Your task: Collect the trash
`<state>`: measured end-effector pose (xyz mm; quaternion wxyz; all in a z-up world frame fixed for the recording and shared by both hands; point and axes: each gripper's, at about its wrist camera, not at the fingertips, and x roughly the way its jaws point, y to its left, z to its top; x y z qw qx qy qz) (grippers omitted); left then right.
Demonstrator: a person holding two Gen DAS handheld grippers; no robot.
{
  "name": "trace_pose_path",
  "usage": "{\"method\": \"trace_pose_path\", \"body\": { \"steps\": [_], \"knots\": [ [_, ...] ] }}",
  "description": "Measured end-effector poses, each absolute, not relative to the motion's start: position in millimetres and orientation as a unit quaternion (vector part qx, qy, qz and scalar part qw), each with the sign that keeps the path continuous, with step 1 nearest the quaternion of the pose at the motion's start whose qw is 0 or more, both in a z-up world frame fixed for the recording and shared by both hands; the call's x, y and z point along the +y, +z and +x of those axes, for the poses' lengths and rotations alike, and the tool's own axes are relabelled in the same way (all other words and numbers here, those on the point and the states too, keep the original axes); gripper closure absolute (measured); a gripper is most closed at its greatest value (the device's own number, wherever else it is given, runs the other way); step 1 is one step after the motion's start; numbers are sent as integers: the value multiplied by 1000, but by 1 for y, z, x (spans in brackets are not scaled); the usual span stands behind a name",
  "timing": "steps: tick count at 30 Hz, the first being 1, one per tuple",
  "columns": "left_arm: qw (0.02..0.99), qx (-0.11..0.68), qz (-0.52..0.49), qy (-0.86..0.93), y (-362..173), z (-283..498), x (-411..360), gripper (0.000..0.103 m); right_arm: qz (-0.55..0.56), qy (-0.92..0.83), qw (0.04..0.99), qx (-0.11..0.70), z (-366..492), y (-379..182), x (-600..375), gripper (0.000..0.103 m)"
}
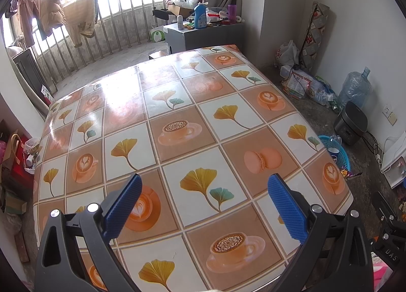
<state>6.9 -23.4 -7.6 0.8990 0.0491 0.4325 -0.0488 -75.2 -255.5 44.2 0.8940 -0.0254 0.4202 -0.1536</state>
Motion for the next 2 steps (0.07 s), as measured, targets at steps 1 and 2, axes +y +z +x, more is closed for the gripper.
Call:
{"method": "trace_pose_path", "body": {
  "steps": [1, 2],
  "knots": [
    [899, 432, 49, -49, -8, 7, -23, 6, -25, -154, 894, 420, -74, 44, -255, 8],
    [899, 433, 49, -49, -8, 7, -23, 6, -25, -154, 894, 420, -75, 44, -256, 8]
  ]
}}
